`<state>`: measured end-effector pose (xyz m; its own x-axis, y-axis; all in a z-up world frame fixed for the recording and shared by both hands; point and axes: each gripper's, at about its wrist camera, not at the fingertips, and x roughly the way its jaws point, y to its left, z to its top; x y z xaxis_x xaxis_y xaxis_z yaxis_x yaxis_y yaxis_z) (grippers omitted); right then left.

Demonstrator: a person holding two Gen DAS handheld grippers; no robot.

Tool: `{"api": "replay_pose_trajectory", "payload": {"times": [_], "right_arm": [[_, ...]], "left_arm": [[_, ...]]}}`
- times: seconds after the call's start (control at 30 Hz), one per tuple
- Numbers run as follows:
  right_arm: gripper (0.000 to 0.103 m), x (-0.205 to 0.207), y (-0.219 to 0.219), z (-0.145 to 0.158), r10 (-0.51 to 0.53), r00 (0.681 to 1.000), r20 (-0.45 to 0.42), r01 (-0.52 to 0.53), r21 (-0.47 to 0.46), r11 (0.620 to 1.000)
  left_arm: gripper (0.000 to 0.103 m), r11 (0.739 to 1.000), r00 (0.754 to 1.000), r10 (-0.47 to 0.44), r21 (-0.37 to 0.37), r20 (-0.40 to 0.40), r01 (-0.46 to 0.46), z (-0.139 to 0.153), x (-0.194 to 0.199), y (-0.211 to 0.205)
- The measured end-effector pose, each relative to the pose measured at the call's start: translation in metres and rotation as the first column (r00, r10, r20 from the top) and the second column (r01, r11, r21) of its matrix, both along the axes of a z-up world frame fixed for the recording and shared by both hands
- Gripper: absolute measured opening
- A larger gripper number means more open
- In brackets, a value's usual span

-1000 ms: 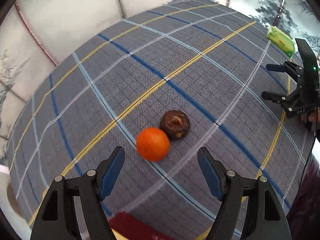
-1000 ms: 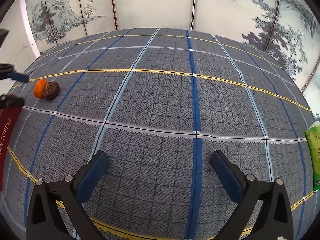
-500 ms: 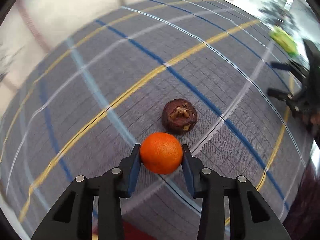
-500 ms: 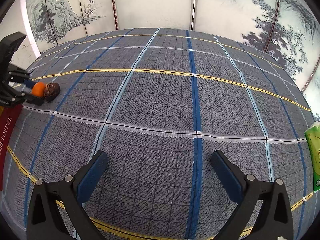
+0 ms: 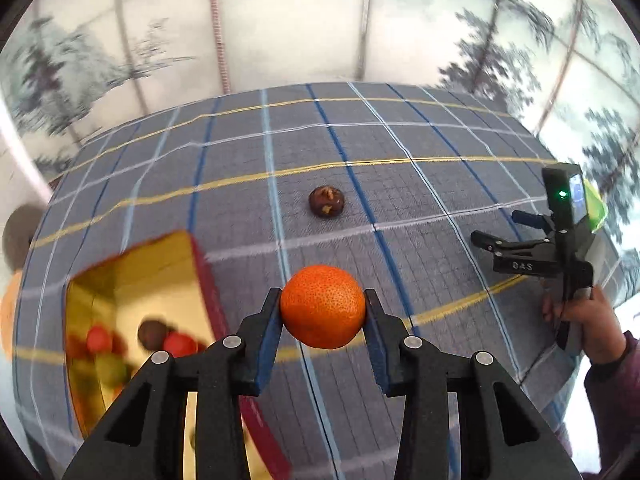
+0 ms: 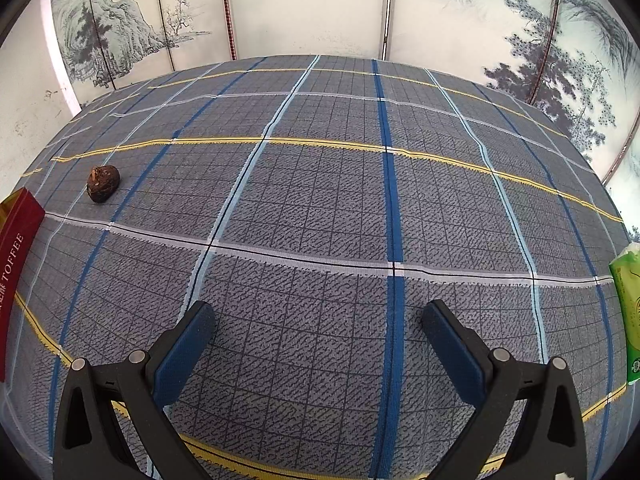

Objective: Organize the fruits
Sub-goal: 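Carry the orange in the left tool over the tin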

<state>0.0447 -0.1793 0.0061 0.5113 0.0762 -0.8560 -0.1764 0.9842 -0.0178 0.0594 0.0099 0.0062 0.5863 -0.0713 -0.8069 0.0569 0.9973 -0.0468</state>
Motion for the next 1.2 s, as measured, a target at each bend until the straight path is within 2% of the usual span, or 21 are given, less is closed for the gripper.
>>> {"api": "replay_pose_trajectory", "payload": {"times": [0.13, 0.23, 0.43, 0.6, 1.2], "right_arm": [[0.103, -0.001, 0.002, -0.001, -0.005, 1.000, 0.000, 0.005, -0.002, 1.000], [0.103, -0.001, 0.002, -0.001, -0.007, 1.000, 0.000, 0.007, -0.003, 1.000], [0.103, -0.002, 0.002, 0.000, -0.021, 1.000, 0.001, 0.021, -0.005, 1.000], [0.103, -0.003, 0.000, 0.000, -0.039, 0.999, 0.002, 0.039, -0.008, 0.999], [0.103, -0.004, 0.001, 0.001, -0.046, 0.999, 0.001, 0.046, -0.009, 0.999]], "left_arm": [[0.040, 0.995, 0.995, 0.095, -0.012, 0.029, -0.095, 0.000, -0.032, 0.010], [0.040, 0.986, 0.984, 0.168, 0.013, 0.065, -0.169, 0.001, -0.050, 0.021], [0.040, 0.967, 0.964, 0.246, 0.043, 0.099, -0.251, 0.001, -0.076, 0.040], [0.040, 0.961, 0.959, 0.262, 0.063, 0.105, -0.269, -0.002, -0.089, 0.048], [0.040, 0.960, 0.959, 0.270, 0.054, 0.088, -0.275, -0.018, -0.104, 0.066]]}}
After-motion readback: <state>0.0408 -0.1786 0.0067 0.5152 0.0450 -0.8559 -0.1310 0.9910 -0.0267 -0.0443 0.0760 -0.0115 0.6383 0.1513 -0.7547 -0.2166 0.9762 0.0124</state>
